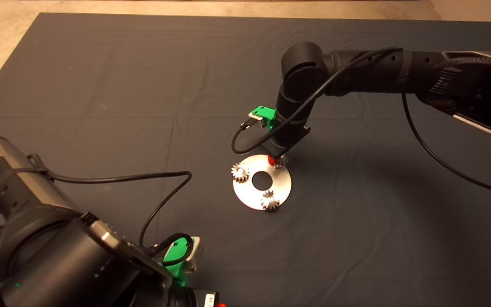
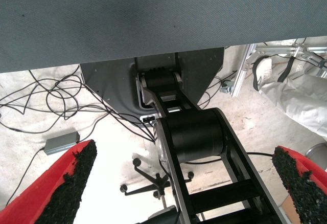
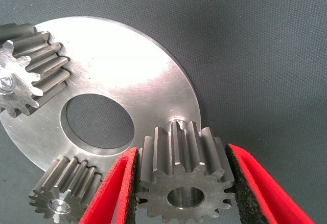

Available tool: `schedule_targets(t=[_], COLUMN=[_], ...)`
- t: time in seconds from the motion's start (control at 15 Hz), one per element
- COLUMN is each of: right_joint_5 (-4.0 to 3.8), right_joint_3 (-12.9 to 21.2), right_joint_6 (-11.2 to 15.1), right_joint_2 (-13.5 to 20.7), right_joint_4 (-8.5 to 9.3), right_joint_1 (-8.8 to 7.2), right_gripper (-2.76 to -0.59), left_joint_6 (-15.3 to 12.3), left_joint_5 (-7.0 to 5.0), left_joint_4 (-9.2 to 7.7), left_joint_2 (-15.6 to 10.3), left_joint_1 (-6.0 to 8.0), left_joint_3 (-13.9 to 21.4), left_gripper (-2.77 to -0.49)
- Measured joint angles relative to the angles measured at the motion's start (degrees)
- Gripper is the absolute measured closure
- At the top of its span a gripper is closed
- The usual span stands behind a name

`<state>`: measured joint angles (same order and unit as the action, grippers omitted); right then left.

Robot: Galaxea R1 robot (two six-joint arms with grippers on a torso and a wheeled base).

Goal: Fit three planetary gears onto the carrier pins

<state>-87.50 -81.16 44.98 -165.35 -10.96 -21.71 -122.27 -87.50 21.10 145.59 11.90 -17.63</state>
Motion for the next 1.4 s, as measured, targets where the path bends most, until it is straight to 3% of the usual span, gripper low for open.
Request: schedule_targets(t=[1.4], right_joint_5=[-0.02], right_joint_3=[0.2], right_joint_6=[0.0], right_joint_2=[-0.1], right_joint_4=[0.0], right_joint_1=[0.27], right_gripper=[-1.07], left_joint_6=[0.0], left_joint_5=[0.0], left_joint_4=[0.0], left_joint_2=[0.0], left_joint_1=[-0.33], left_joint_3=[0.0], left_gripper=[-2.48])
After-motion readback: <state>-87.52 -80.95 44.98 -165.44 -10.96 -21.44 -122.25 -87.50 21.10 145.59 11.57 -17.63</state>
